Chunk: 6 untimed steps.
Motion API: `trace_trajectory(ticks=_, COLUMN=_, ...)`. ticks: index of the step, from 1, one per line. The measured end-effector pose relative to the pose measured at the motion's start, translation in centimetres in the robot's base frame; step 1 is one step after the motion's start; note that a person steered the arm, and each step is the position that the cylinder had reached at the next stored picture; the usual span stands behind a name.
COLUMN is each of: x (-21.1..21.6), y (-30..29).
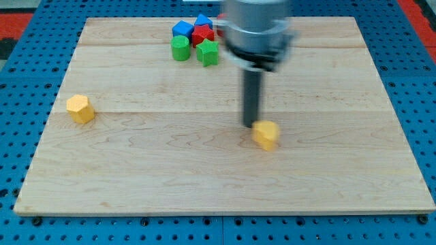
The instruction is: Move the yellow hexagon towards bottom left
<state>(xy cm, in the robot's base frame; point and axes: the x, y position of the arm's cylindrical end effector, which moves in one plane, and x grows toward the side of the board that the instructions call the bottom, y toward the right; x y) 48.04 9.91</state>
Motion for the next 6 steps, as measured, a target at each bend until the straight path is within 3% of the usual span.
trace_trajectory(ticks=1, x=3.9, y=5.7)
trace_trajectory(ticks=2, x=-1.4, y=-1.5)
trace_trajectory(ticks=3, x=-5.1, y=-15.3)
trace_trajectory(ticks=4, x=-9.0, y=-25.0)
trace_trajectory(ticks=5, x=-7.9, y=-32.6)
trace_trajectory(ticks=6, x=-3.4, y=-36.7)
